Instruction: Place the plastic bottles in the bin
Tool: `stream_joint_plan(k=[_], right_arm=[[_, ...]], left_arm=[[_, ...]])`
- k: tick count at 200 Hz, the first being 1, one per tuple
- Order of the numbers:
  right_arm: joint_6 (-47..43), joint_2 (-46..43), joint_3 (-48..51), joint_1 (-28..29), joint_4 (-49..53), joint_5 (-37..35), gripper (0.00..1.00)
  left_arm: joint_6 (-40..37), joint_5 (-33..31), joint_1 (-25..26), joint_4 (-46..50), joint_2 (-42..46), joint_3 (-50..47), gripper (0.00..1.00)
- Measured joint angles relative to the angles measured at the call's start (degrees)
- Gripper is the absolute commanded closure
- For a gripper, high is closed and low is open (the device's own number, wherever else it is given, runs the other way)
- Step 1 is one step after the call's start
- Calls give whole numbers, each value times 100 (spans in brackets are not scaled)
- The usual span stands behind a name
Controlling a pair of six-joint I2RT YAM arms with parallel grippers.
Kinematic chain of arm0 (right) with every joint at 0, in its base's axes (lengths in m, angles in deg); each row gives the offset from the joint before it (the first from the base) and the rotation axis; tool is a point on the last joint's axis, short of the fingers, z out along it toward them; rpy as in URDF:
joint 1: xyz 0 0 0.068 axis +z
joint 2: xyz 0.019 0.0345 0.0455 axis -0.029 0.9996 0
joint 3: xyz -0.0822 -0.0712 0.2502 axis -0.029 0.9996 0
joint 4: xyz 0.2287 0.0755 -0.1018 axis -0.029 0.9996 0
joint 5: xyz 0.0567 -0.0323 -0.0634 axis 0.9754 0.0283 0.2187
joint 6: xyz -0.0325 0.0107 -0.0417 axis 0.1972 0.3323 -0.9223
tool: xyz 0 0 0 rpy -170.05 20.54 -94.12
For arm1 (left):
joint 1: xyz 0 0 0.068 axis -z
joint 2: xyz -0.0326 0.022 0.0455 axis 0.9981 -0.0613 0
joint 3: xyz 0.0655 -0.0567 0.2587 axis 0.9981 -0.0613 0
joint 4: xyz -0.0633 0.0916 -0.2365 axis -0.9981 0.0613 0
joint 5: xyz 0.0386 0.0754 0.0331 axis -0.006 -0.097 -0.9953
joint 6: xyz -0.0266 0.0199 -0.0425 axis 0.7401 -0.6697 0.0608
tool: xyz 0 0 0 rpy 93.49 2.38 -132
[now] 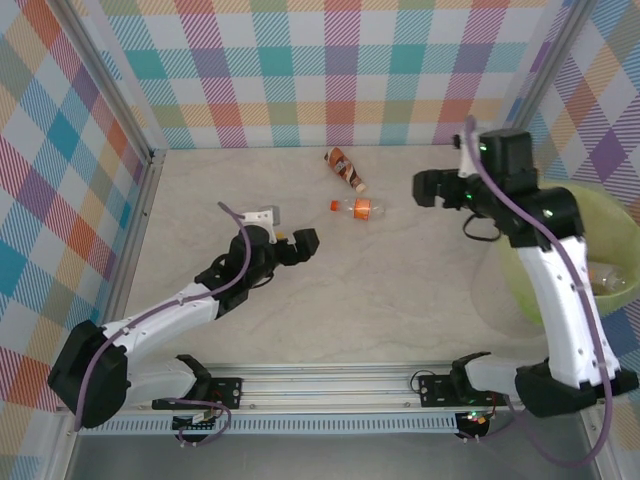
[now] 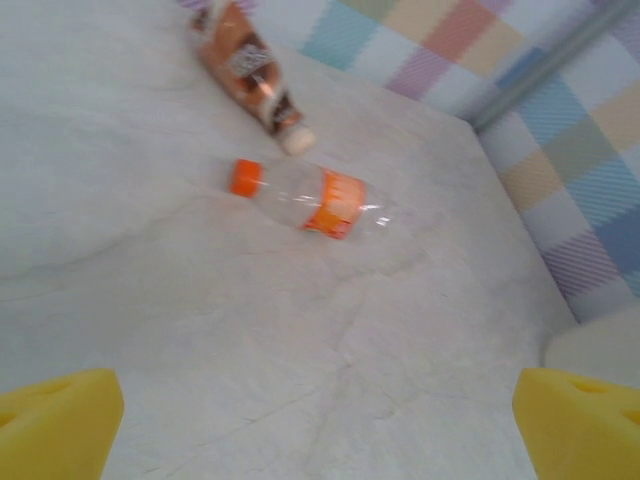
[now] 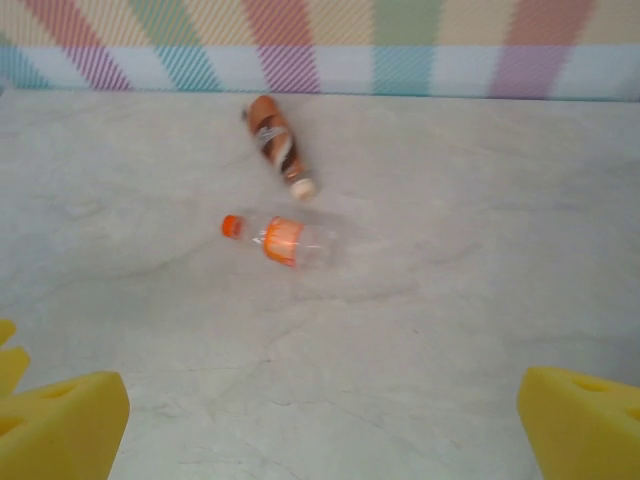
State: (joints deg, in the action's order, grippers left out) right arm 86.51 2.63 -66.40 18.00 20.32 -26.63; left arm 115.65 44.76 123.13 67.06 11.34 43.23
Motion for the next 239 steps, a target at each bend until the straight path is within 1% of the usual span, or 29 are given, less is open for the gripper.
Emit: stream_joint_plan(k=[11,26,51,79,111,156,200,217,239], right_arm=[[-264,345,267,186,-455,127,0],[-719,1080,603,343,-1078,339,0],[-1403,2382,640,409,-1620,551,0],[-2197,3742,109,404,-1707,625,0],[-2787,4815,-632,400,-1659,649,0],[-3115,5574,-1226,393,-1541,671,0],[-3180,5917,-1213,393,-1545,675,0],[-3217,5945,-1119,396,-1552,675,4],[-3268,5945,-1012,398,-1558,673,14]], left_arm=[[173,-175,-144,188,136,-92,0],[400,-361,-308,439,330,-236,0],[675,-511,-444,752,693,-511,0],[929,-584,-542,957,1084,-813,0],[1156,-656,-647,1169,1447,-1069,0],[1346,-686,-728,1368,1794,-1174,0],[1589,-695,-734,1458,2087,-1373,0],[1672,-693,-745,1550,2192,-1453,0],[1777,-693,-778,1665,2293,-1513,0]])
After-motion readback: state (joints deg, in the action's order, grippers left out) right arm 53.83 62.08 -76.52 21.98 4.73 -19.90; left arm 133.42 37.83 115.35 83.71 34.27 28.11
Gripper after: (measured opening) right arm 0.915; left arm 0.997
